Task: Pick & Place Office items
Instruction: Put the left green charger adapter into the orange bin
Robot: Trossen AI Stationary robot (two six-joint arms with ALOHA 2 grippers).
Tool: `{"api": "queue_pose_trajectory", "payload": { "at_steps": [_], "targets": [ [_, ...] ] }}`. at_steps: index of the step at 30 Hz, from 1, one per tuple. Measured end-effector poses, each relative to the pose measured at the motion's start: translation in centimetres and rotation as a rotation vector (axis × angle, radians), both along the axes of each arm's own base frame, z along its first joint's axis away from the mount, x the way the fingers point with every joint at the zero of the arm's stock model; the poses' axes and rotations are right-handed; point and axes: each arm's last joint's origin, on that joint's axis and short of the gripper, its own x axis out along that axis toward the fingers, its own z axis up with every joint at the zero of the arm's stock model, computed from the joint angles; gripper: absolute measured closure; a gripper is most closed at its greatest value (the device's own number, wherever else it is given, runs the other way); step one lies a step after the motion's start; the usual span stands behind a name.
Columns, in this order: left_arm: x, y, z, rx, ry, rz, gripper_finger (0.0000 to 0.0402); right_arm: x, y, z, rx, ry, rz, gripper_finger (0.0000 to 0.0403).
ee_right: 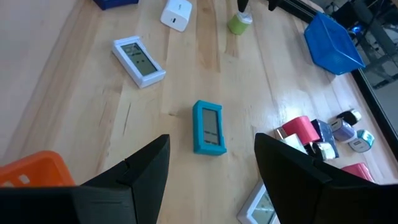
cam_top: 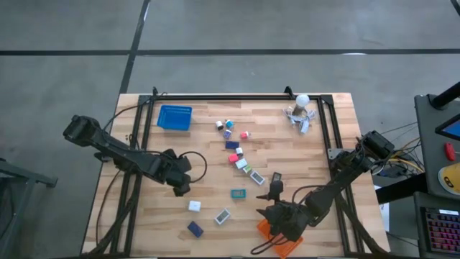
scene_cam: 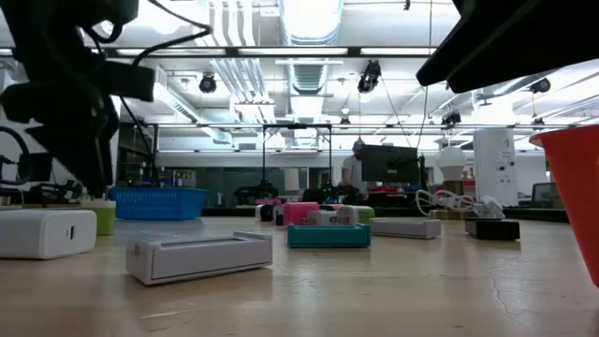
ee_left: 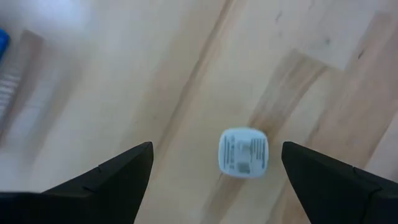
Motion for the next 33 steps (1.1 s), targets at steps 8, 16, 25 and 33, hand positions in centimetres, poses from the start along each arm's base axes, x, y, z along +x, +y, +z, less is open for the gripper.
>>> {"api": "queue_pose_trajectory", "payload": {
  "at_steps": [8,16,25,33],
  "targets": [
    [-0.9,-0.4,-1.0,-0.038,0.039,-0.005,0.0044,0.0,0.0,0.0,0.009,0.004,0.003,0.0174],
    [-0.2,-1.1,-1.0,-0.069,-0.052,-0.063,0.0044,0.0,0.0,0.0,0.009,0.005,0.004,0.0174],
    [-0.7,-0.5,-2.5,-0.073,-0.047,-0.051,0.0044,0.0,0.0,0.0,0.013,0.007,0.006,0.0174],
    [-0.6,-0.1,-2.7,-0.046,-0.073,-0.056,0.0046,0.0,0.0,0.0,0.013,0.007,0.006,0.0174]
  ]
}}
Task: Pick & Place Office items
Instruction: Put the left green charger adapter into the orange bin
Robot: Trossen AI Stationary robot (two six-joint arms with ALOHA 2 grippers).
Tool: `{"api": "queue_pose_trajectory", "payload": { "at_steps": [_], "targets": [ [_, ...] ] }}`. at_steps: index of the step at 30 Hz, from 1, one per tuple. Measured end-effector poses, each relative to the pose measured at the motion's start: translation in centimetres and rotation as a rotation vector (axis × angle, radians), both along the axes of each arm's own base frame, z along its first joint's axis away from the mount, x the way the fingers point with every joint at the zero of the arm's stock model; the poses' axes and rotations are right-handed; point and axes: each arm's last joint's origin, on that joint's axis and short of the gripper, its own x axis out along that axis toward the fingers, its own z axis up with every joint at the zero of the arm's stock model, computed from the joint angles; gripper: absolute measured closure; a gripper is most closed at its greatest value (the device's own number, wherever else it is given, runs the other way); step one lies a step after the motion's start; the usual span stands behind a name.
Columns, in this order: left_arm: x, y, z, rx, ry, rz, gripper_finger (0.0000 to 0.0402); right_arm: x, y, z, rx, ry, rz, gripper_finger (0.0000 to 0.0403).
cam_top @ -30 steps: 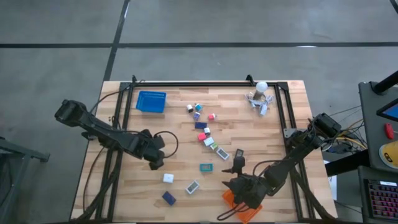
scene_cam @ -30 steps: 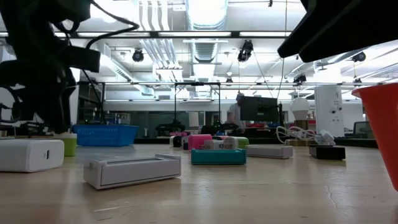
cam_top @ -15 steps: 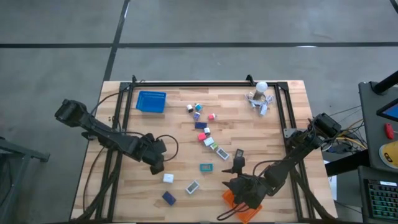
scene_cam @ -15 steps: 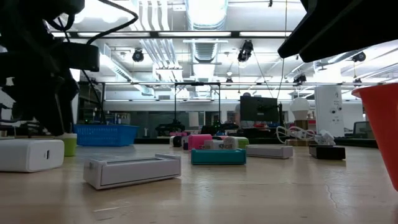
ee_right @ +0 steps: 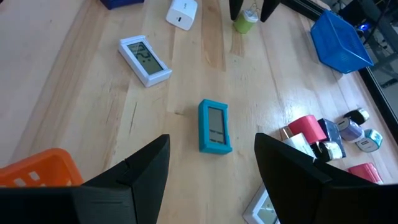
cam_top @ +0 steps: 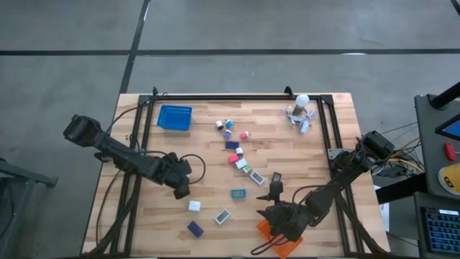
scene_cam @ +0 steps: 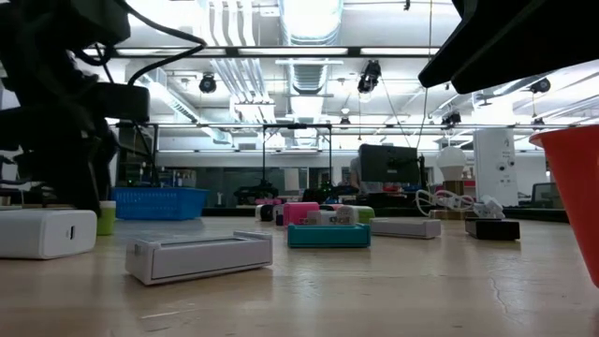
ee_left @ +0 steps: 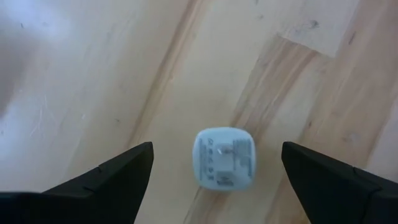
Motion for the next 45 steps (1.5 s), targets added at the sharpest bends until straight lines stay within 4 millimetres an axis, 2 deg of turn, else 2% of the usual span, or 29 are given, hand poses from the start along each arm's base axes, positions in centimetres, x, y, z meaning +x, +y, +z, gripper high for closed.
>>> {"api": "queue_pose_trajectory", "payload": {
  "at_steps": [9,17,27,45],
  "targets": [
    [-0.5,0.4,-1.2,-0.033,-0.001,0.005,0.0093,0.0,0.0,0.0,0.0,0.0,0.0,0.0174],
    [-0.6,0.4,-1.3,-0.041,0.009,-0.005,0.0135,0.0,0.0,0.0,-0.001,0.0,0.001,0.0174],
    [-0.6,0.3,-1.3,-0.073,0.024,-0.025,0.0137,0.0,0.0,0.0,0.001,-0.001,-0.001,0.0174],
    [0.2,0.3,0.1,-0.028,0.022,-0.054,0.0138,0.0,0.0,0.0,0.001,-0.001,-0.002,0.0174]
  ]
}}
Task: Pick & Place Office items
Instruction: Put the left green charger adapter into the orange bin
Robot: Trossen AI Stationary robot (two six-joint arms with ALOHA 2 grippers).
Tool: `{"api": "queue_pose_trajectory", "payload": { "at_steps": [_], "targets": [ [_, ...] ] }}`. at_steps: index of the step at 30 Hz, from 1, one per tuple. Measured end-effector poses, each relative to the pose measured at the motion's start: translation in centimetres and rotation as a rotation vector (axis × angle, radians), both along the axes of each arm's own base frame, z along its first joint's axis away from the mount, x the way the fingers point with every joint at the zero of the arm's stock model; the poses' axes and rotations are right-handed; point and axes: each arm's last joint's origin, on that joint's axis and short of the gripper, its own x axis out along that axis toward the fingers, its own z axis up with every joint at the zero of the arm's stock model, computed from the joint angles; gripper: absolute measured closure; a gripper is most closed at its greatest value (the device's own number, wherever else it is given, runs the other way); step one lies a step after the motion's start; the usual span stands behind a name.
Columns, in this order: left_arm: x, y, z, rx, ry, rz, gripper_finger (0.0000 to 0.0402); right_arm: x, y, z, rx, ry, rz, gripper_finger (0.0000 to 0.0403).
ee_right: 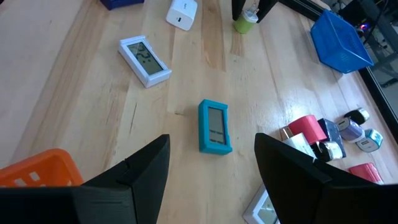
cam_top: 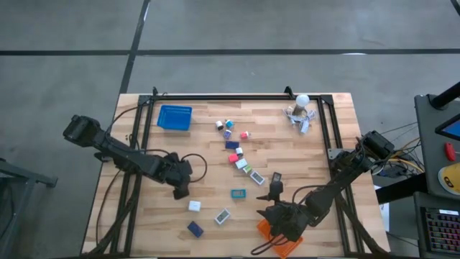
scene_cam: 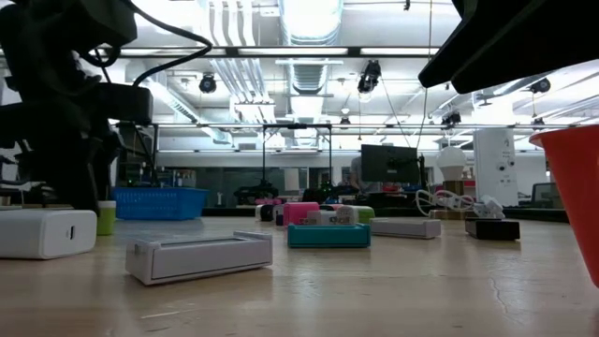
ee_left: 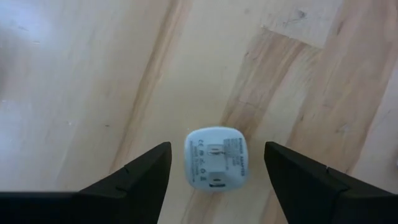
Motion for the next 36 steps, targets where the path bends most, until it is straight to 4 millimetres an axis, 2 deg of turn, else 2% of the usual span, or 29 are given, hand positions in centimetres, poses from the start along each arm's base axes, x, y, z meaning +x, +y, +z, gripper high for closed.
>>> {"api": "queue_pose_trajectory", "payload": {
  "at_steps": [14,20,27,36],
  "targets": [
    [0.01,0.59,0.0,0.014,0.02,0.018,0.0152,0.02,0.0,-0.02,0.014,0.005,0.002,0.0174],
    [0.01,0.59,-0.01,0.014,0.02,0.017,0.0191,0.02,0.0,-0.03,0.015,0.007,0.004,0.0174],
    [0.03,0.58,0.03,0.014,0.019,0.014,0.0271,0.02,0.01,-0.03,0.017,0.008,0.005,0.0174],
    [0.06,0.68,0.07,0.061,0.014,-0.017,0.0274,0.03,0.01,-0.02,0.019,0.007,0.005,0.0174]
  ]
}}
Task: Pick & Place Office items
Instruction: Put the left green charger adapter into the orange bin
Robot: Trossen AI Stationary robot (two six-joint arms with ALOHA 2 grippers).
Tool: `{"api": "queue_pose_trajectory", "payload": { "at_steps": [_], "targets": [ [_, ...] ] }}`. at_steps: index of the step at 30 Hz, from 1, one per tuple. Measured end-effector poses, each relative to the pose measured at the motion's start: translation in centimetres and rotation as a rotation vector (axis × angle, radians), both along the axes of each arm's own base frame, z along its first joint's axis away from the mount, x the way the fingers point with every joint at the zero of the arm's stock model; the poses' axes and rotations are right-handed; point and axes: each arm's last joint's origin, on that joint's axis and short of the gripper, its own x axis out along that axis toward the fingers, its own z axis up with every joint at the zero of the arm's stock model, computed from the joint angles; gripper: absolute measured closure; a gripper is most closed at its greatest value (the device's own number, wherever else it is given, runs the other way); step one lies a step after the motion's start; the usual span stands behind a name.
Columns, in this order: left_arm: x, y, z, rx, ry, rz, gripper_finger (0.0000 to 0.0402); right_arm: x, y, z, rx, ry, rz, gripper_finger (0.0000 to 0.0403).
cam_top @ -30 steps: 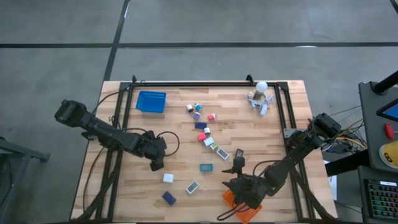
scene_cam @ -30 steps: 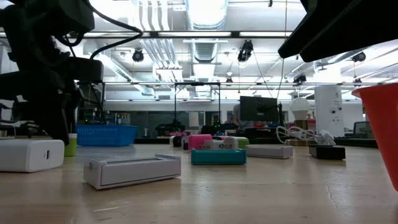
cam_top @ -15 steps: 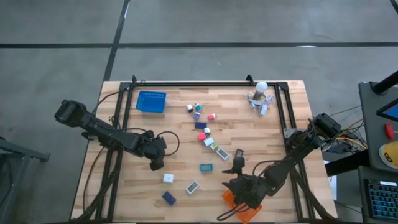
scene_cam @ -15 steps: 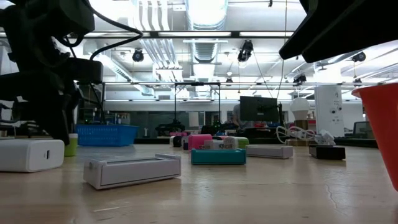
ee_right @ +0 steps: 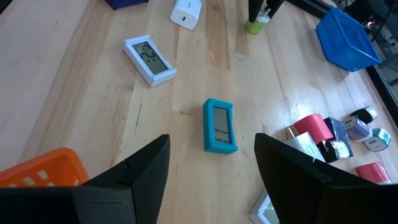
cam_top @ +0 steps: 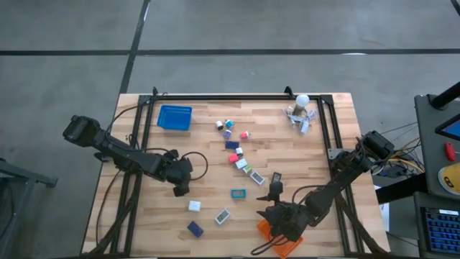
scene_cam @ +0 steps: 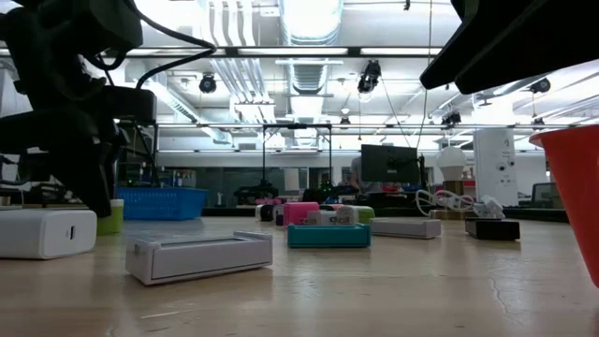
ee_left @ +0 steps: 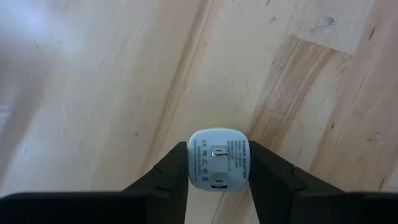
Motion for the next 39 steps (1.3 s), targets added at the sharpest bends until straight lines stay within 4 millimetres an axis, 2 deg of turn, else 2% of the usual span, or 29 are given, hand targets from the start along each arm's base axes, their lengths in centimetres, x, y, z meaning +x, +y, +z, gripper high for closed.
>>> {"api": "queue_pose_trajectory", "payload": {
  "at_steps": [6,11,18,24,28,33,39],
  "targets": [
    [0.0,0.0,0.0,0.015,-0.009,-0.004,0.0274,0.0,0.0,0.0,0.008,-0.002,-0.006,0.0174],
    [0.5,-0.5,0.9,0.054,-0.127,-0.033,0.0274,0.0,0.0,0.0,0.017,-0.004,-0.009,0.0174],
    [1.3,-1.8,3.4,0.146,-0.464,-0.147,0.0274,-0.1,-0.1,-1.0,0.047,-0.066,0.012,0.0175],
    [1.4,-2.5,4.4,0.185,-0.831,-0.302,0.0274,-0.3,-0.6,-1.9,0.097,-0.306,0.111,0.0174],
    [0.6,-2.2,3.7,0.202,-1.002,-0.376,0.0274,-0.9,-2.0,-2.2,0.143,-0.462,0.171,0.0175],
    [-0.1,-2.1,3.0,0.192,-1.149,-0.425,0.0274,-1.1,-4.9,-2.4,0.257,-0.627,0.248,0.0175],
    [1.1,-2.8,2.4,0.224,-1.175,-0.497,0.0274,0.2,-8.2,-2.4,0.248,-0.681,0.2,0.0175]
  ]
}}
